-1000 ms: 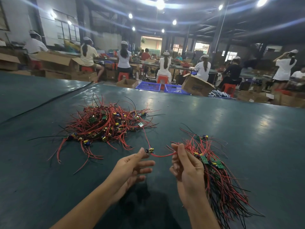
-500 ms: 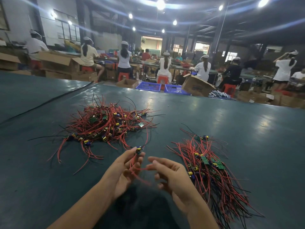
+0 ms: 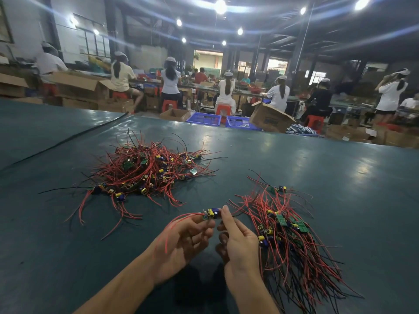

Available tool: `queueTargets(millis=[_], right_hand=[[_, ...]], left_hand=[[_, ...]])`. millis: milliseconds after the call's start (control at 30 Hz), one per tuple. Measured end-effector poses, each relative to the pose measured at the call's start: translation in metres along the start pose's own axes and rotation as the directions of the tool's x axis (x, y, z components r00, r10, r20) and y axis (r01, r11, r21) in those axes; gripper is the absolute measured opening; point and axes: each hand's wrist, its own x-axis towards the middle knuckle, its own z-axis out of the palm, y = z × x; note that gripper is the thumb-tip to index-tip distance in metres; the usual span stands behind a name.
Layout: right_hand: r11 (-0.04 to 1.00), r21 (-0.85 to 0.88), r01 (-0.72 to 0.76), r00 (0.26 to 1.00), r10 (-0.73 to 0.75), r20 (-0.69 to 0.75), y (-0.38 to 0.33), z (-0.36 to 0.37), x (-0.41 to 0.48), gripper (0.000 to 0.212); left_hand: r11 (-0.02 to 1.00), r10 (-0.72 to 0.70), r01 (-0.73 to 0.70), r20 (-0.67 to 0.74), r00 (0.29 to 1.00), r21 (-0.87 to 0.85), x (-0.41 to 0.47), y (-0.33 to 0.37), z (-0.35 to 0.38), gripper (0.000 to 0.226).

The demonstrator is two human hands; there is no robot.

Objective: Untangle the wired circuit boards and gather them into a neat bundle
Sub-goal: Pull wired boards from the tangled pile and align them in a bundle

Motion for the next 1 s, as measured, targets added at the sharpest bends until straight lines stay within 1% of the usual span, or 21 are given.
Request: queueTargets(millis=[67,133,233,333,433,500,567,633,733,867,933,1000], right_hand=[[0.998,0.016,0.052,0.998,-0.052,-0.033,0.002,0.003,-0.002,0.025],[0.996,0.006,0.089,0.995,-0.089,-0.051,0.004,0.005,-0.004,0.026],[0.993,-0.031,0.114,0.992,-0.115,-0.053,0.005,0.007,-0.005,0.025],[0.993,-0.032,0.117,0.993,-0.118,-0.023,0.006,0.007,-0.005,0.022],[0.996,-0.009,0.088,0.996,-0.088,0.001,0.006,0.005,-0.005,0.020],[0.999,0.018,0.029,0.999,-0.029,-0.026,0.005,0.004,-0.003,0.020],[0.997,0.067,-0.037,0.996,0.042,-0.074,0.003,0.001,-0.001,0.020],[0.991,0.114,-0.064,0.987,0.080,-0.141,-0.002,-0.003,0.004,0.022],[0.981,0.188,-0.048,0.962,0.095,-0.255,-0.013,-0.014,0.015,0.019],[0.948,0.317,0.017,0.947,0.086,-0.308,-0.027,-0.033,0.025,0.013],[0.939,0.337,0.069,0.936,0.056,-0.348,-0.031,-0.040,0.028,0.012],[0.939,0.315,0.139,0.922,-0.007,-0.387,-0.031,-0.041,0.029,0.011]], left_hand=[[0.986,0.116,-0.117,0.011,0.993,0.115,0.000,-0.006,0.002,0.028],[0.959,0.201,-0.201,0.016,0.979,0.202,-0.002,-0.011,0.006,0.021],[0.924,0.274,-0.253,-0.034,0.961,0.287,-0.003,-0.014,0.009,0.032],[0.913,0.265,-0.226,-0.075,0.961,0.339,-0.005,-0.014,0.012,0.039],[0.923,0.260,-0.224,-0.079,0.962,0.313,-0.005,-0.010,0.012,0.031],[0.924,0.276,-0.244,-0.070,0.959,0.294,-0.005,-0.009,0.012,0.027],[0.913,0.291,-0.262,-0.052,0.955,0.313,-0.005,-0.009,0.013,0.021],[0.902,0.293,-0.264,-0.036,0.956,0.342,-0.005,-0.008,0.014,0.015],[0.887,0.279,-0.248,-0.024,0.960,0.390,-0.007,-0.006,0.014,0.012],[0.860,0.244,-0.227,0.023,0.970,0.458,-0.009,0.000,0.010,0.007],[0.848,0.231,-0.220,0.037,0.972,0.482,-0.010,0.003,0.009,0.008],[0.857,0.237,-0.222,0.026,0.971,0.465,-0.009,0.004,0.007,0.009]])
